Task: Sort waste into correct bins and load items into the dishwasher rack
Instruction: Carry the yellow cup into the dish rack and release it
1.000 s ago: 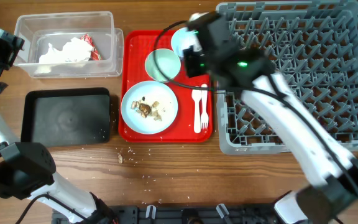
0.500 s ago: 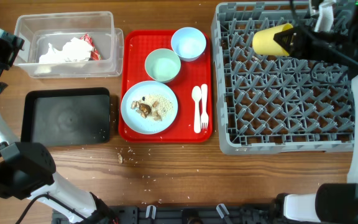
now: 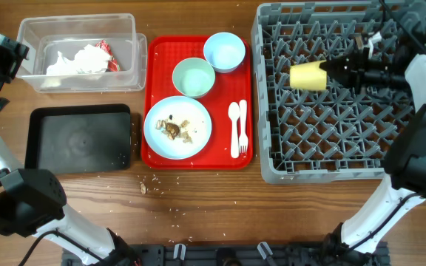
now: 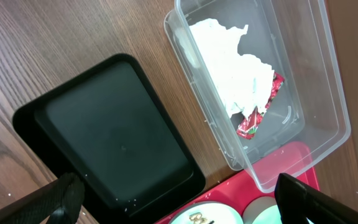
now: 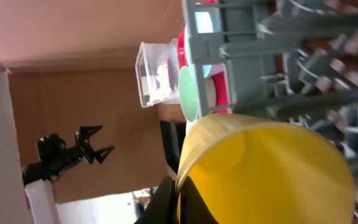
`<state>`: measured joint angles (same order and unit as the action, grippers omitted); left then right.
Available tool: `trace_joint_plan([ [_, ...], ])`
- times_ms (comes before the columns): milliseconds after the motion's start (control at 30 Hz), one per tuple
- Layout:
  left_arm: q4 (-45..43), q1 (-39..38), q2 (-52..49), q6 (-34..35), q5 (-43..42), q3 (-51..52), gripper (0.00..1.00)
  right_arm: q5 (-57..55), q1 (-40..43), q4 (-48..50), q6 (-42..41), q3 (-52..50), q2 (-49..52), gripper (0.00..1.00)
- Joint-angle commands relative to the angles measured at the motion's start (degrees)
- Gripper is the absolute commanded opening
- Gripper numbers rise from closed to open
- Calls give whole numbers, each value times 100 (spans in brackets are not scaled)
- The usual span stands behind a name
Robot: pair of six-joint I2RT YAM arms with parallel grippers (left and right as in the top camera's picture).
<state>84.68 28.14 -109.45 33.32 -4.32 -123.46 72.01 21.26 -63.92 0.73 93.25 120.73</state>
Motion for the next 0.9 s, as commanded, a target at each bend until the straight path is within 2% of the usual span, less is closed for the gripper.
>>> trace_joint_plan([
  [0,0,0,15,9,57,-24,100,85,160,-20,79,-297,70,4],
  [133,0,0,15,11,57,-24,100,-378,164,83,17,-472,68,4],
  [233,0,0,15,11,57,-24,100,-1351,188,114,-402,-470,57,5],
  [367,0,0,15,11,57,-24,100,-2181,339,-28,-437,-461,-98,4],
  [500,0,0,15,11,57,-24,100,-3803,431,2,-1078,-459,-1003,5],
  [600,0,0,15,11,57,-24,100,-4996,433,0,-1622,-459,-1818,10],
  [767,0,0,15,11,57,-24,100,-4854,269,-11,-1556,-459,-3106,15],
  [800,0,0,15,11,57,-24,100,-4809,138,35,-1432,-459,-3241,26],
  [833,0,0,15,9,57,-24,100,-4813,-190,177,-1257,-459,-3373,62],
  [867,0,0,15,11,57,-24,100,-4861,-490,352,-1228,-461,-3351,56],
])
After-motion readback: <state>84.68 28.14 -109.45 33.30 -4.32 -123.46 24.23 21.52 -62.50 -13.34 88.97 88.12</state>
